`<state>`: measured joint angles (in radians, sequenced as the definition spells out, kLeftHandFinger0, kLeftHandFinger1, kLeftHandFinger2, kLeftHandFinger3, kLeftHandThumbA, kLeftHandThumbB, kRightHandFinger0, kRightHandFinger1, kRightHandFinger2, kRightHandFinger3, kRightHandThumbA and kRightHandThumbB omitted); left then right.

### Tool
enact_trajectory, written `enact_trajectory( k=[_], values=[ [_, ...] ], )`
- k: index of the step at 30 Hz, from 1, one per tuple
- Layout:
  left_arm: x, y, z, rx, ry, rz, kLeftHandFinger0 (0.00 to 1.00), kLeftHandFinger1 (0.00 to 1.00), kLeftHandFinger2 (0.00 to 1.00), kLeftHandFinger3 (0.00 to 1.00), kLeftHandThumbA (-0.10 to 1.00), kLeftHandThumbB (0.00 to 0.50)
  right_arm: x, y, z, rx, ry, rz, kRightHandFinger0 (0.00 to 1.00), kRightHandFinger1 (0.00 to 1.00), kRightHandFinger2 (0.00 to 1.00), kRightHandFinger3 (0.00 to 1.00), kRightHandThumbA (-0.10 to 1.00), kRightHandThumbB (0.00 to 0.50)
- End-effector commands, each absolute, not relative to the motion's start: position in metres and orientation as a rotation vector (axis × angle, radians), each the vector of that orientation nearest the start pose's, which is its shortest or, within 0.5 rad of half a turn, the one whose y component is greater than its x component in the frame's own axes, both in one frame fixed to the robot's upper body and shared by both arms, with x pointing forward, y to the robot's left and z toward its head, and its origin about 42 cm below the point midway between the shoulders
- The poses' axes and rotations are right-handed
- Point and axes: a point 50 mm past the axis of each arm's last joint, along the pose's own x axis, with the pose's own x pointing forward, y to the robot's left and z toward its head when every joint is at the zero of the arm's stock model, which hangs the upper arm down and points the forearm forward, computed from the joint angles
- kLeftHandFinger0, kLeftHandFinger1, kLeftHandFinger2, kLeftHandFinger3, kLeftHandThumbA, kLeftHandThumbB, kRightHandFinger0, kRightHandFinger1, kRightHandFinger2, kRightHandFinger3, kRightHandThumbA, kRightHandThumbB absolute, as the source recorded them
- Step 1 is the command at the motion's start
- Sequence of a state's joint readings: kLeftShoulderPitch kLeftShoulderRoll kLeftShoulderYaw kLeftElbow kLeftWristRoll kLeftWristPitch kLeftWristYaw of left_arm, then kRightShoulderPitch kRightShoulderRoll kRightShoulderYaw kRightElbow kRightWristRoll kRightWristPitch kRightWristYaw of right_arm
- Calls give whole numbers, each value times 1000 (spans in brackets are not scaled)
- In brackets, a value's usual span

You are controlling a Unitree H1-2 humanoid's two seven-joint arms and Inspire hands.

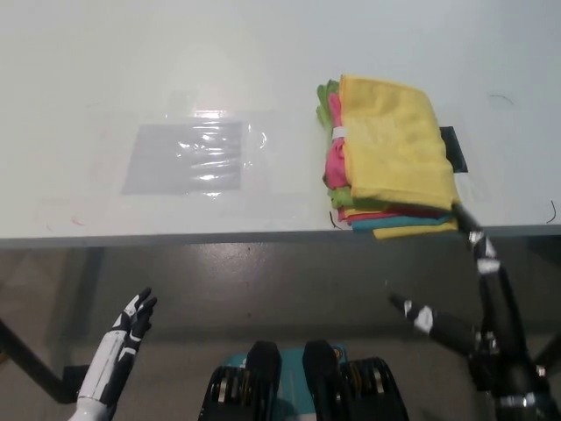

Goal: A stack of folded microfibre clothes with a single fold is kept infront of the robot. the robot uses its right hand to grab one end of the clothes and pulla it away from the other end to unfold

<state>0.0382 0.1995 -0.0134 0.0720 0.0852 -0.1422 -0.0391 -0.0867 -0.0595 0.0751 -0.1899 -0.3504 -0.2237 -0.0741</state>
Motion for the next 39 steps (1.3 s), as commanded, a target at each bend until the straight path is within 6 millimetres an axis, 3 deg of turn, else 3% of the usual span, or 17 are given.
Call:
enact_trajectory(
  k=[1,3,5,8,13,21,27,30,31,39],
  values=[
    [274,274,93,283,-109,-81,1000,1000,1000,1000,995,399,319,-186,241,-552,-581,-76,1000,1000,1000,1000,946,221],
    [274,276,94,291,-109,-76,1000,1000,1000,1000,995,409,332,-177,259,-551,-579,-72,1000,1000,1000,1000,914,195],
    [274,277,94,290,-111,-76,1000,1000,1000,1000,987,405,344,-167,273,-512,-567,-56,1000,1000,1000,1000,876,204],
    [274,277,94,298,-111,-81,1000,1000,1000,1000,981,394,364,-153,282,-530,-571,-54,1000,1000,1000,1000,908,209],
    [272,274,91,315,-84,-91,1000,1000,1000,1000,1000,417,404,-134,280,-574,-525,-33,1000,1000,1000,1000,941,204],
    [274,276,93,325,-87,-85,1000,1000,1000,1000,985,381,458,-115,269,-660,-428,-19,1000,1000,1000,1000,964,196],
    [274,274,95,322,-90,-83,1000,1000,1000,1000,965,357,480,-118,244,-660,-323,9,1000,1000,1000,1000,995,219],
    [275,275,95,317,-95,-84,1000,1000,1000,1000,962,365,486,-122,231,-681,-287,9,1000,1000,1000,1000,957,198],
    [275,275,94,317,-98,-86,1000,1000,1000,1000,962,362,488,-126,226,-696,-275,3,1000,1000,1000,1000,997,229],
    [277,275,96,321,-93,-82,1000,1000,1000,1000,965,367,493,-152,214,-750,-242,1,1000,1000,1000,1000,991,237]
  ],
)
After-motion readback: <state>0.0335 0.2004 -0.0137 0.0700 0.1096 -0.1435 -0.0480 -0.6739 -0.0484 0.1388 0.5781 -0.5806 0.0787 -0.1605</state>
